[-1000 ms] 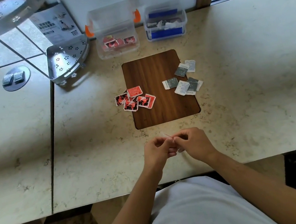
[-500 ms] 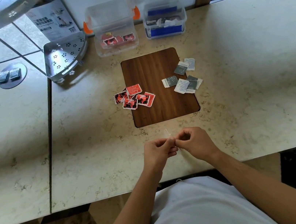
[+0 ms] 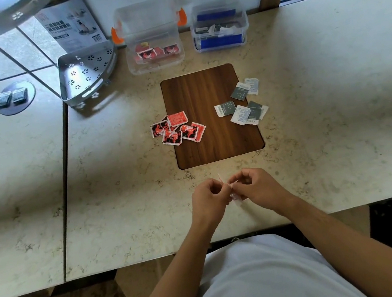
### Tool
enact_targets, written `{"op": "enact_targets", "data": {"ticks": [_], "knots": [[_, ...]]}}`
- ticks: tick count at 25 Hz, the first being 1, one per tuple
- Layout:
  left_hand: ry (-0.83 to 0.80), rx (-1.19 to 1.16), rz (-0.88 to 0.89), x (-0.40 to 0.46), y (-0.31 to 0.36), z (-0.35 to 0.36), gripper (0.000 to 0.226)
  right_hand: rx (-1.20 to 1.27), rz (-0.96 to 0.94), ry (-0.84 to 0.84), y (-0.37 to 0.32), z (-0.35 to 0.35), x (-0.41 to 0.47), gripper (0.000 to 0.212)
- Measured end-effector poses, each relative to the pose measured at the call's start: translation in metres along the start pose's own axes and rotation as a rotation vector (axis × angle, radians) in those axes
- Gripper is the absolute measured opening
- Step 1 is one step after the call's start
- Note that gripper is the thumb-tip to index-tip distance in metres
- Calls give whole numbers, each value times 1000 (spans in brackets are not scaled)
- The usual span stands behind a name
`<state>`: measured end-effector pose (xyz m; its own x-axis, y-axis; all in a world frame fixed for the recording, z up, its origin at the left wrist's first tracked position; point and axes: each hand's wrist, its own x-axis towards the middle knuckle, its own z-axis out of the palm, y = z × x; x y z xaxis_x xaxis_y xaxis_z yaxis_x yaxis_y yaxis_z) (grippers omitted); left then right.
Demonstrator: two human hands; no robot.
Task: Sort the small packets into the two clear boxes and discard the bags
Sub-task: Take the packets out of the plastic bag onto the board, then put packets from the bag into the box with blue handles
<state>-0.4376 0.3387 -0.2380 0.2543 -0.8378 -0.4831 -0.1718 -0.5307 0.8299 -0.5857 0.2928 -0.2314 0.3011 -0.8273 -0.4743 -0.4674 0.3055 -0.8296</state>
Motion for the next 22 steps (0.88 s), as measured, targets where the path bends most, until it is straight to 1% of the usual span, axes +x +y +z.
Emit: {"op": "enact_targets", "data": {"ticks": [2, 6, 8, 11, 12, 15, 16, 18, 19, 20, 22], "knots": [[12, 102, 49, -2, 1, 0, 18, -55, -44, -29, -2, -5, 2, 7], [-19, 150, -8, -1, 6, 1, 24, -181, -90, -39, -4, -5, 5, 8], [-14, 138, -30, -3, 11, 3, 25, -202, -108, 37, -5, -2, 6, 9], [6, 148, -52, -8, 11, 4, 35, -197, -88, 226, -9, -11, 11, 7], [12, 167, -53, -9, 11, 4, 38, -243, -121, 266, -10, -15, 12, 8], [21, 253, -22, -6, 11, 3, 46, -466, -312, 315, -11, -19, 15, 10], [16, 262, -17, -4, 11, 2, 51, -499, -350, 326, -11, -18, 16, 9], [10, 224, -25, -3, 9, 1, 59, -515, -364, 322, -9, -16, 18, 6], [18, 184, -35, -2, 6, 0, 57, -508, -354, 310, -8, -16, 19, 6], [20, 136, -52, -3, 3, 0, 50, -486, -331, 290, -7, -16, 20, 7], [16, 31, -102, -3, 1, 1, 27, -386, -232, 235, -9, -17, 20, 9]]}}
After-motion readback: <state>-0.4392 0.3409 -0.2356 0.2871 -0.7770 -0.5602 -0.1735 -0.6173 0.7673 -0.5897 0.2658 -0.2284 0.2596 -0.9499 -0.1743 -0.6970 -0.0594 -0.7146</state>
